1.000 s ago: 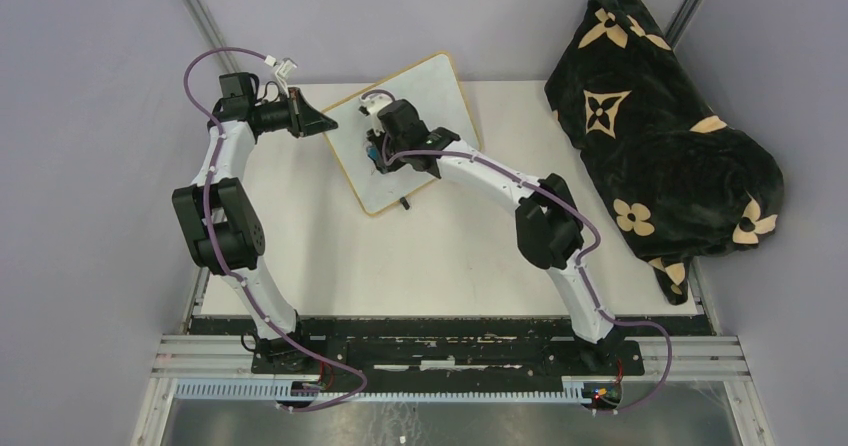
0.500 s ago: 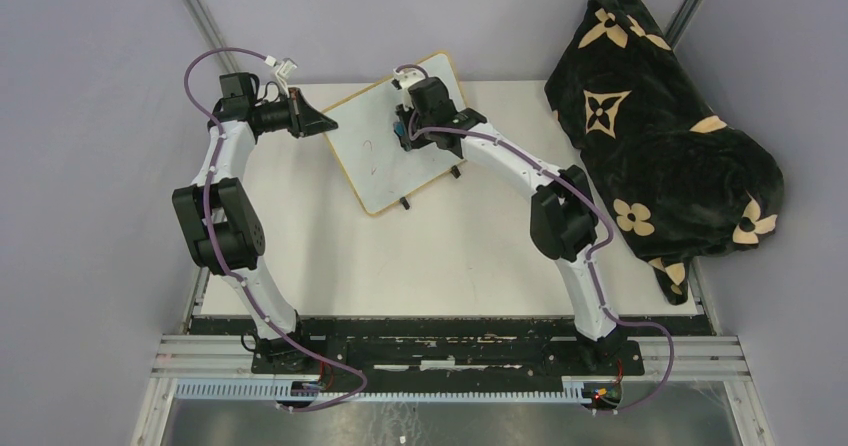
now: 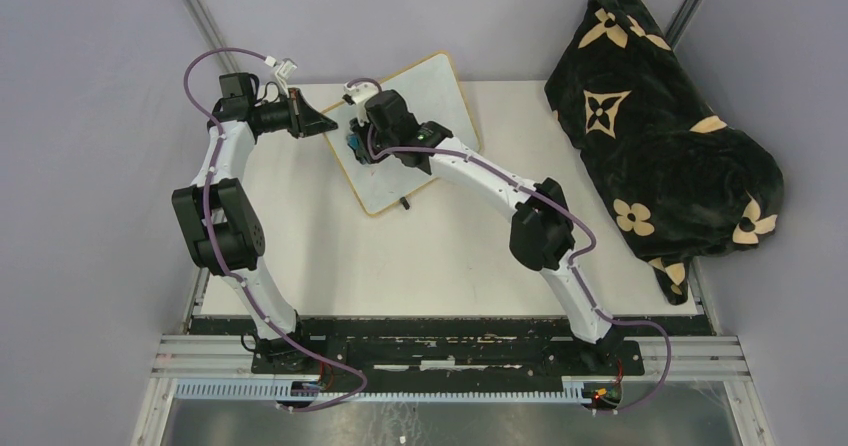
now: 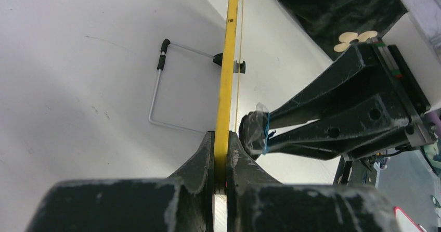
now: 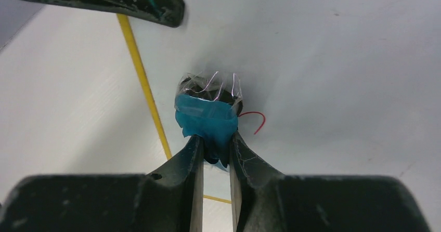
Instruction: Erase the whiteboard
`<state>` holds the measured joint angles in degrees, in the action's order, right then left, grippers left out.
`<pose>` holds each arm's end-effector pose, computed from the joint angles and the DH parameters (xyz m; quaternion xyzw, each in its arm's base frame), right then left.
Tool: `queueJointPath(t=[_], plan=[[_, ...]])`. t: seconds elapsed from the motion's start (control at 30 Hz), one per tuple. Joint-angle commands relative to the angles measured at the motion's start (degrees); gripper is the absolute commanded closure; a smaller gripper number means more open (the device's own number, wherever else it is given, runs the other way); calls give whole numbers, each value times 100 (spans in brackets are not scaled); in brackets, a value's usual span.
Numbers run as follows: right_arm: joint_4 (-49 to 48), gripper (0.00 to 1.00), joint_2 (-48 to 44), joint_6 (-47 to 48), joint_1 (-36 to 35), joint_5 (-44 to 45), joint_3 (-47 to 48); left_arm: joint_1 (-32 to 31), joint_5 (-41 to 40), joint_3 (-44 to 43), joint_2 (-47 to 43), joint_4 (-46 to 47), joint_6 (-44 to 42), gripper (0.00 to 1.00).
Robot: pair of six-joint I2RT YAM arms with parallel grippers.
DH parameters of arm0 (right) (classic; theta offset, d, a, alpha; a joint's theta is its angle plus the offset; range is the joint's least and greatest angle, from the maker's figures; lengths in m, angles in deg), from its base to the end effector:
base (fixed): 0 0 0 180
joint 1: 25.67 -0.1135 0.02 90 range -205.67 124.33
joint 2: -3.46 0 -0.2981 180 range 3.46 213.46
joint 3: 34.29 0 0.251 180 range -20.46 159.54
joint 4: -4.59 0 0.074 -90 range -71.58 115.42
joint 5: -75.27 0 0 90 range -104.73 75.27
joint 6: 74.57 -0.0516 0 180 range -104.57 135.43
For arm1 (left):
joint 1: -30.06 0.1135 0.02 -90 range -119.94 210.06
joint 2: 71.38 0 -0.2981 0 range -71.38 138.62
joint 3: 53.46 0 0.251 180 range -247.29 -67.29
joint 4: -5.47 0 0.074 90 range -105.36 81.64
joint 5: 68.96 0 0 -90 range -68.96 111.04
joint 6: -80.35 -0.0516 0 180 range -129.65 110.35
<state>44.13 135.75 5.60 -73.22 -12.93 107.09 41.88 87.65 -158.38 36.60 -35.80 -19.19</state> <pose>0.3904 0.4244 0.3100 -0.2732 0.8238 0.2264 0.4421 0.4308 0.0418 0.3176 0.1977 0.7743 -0.4372 0.4125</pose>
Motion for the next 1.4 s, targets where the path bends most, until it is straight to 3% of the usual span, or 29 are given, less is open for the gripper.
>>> queueJointPath(t=[0.0,0.33,0.7,1.03,1.37], plan=[[-259,99,79,-142,76,-283,227,-56,-744,133,-117,-371,-474,97],[91,100,297,-5,281,681,530,-56,-761,146,-172,-371,-474,97],[-113,99,-417,99,1077,901,-544,-55,-752,127,-128,-414,-477,97],[-242,99,-485,141,404,348,-904,-54,-759,102,-128,-420,-480,97],[-723,99,-1047,160,-58,-158,-2077,-49,-755,41,-98,-498,-537,97]])
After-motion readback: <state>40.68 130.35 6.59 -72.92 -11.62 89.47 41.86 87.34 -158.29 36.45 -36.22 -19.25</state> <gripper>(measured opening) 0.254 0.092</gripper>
